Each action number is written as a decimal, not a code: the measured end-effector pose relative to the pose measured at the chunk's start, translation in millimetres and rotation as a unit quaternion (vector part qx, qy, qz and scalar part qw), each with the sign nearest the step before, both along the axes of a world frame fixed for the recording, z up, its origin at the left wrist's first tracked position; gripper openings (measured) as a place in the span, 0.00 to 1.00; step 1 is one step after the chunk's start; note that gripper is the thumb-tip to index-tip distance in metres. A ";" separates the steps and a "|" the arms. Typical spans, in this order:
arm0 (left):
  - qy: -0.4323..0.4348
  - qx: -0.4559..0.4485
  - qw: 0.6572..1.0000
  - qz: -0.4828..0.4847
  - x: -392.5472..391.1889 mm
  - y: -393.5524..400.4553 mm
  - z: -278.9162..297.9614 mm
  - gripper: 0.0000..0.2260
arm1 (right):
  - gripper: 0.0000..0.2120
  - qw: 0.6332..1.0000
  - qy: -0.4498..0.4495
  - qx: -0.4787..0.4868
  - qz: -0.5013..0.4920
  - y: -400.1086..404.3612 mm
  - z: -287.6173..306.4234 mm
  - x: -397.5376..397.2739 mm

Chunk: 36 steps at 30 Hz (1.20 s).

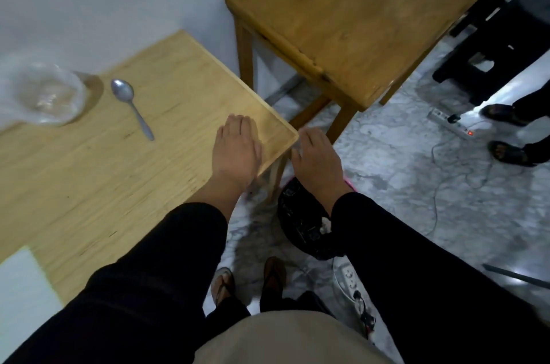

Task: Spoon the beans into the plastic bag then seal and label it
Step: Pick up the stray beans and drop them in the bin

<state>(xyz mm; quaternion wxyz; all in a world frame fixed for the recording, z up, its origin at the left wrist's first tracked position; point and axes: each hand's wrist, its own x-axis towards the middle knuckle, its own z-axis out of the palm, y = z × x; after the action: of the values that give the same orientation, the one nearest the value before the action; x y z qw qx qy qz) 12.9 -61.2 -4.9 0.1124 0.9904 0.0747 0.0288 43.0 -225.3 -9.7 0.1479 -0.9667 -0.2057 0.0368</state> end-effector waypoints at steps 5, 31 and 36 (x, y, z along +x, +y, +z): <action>-0.043 0.022 0.996 0.070 -2.1 49.9 39.5 0.24 | 0.26 0.995 -0.063 0.005 0.074 62.3 39.3 16.1; -0.051 -0.093 0.958 0.268 -134.4 301.6 -27.1 0.17 | 0.20 0.971 0.146 0.147 0.118 367.7 12.8 -42.0; -0.056 -0.137 0.955 0.256 -125.9 314.5 -52.8 0.21 | 0.21 0.957 0.210 0.197 0.040 399.4 12.3 -30.5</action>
<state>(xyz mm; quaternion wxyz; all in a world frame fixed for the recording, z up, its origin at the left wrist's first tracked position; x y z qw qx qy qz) -113.0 253.3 -57.7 0.2402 0.9099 0.3224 0.1018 12.4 174.1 2.6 0.3738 -0.8800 -0.2113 0.2031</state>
